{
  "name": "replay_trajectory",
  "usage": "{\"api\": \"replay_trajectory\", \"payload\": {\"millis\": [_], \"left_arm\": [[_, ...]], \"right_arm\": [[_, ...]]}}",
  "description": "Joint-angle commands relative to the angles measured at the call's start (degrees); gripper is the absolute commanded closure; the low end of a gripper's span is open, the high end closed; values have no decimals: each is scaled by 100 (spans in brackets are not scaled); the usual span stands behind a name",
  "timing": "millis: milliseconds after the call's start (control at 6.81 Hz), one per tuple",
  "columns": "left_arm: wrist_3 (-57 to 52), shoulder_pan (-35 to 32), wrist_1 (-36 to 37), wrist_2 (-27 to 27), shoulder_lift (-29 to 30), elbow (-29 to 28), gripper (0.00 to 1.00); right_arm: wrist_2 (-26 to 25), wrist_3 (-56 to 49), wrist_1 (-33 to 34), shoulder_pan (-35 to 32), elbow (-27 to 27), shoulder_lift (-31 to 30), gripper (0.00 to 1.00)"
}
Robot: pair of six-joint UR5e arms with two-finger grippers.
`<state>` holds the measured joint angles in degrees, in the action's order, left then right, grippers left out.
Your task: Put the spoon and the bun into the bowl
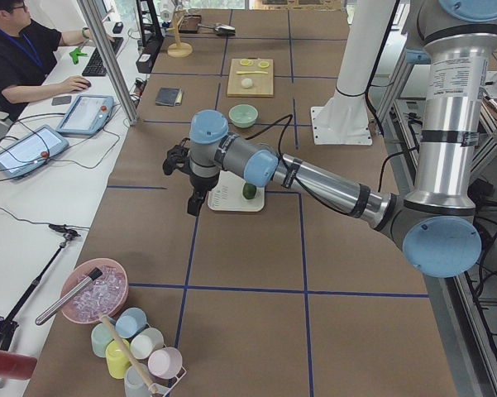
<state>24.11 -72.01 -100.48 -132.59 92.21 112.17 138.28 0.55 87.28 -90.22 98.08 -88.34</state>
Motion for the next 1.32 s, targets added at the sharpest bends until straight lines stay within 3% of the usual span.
{"api": "replay_trajectory", "payload": {"millis": [0,440,881,1028,1174], "left_arm": [[2359,1577,-621,1077,521,51,0],[4125,2997,-613,2077,1701,-878,2],[4468,3358,-648,2394,1791,-1283,4],[4479,3578,-648,2500,1965,-1537,4],[4471,3597,-657,2501,1959,-1610,6]], "right_arm": [[6,129,-10,214,96,1,0],[6,1655,-18,688,526,53,0],[-47,2815,-27,1487,1010,167,0],[-282,3132,-123,1811,1063,263,0],[-449,3710,-585,2163,1064,273,0]]}}
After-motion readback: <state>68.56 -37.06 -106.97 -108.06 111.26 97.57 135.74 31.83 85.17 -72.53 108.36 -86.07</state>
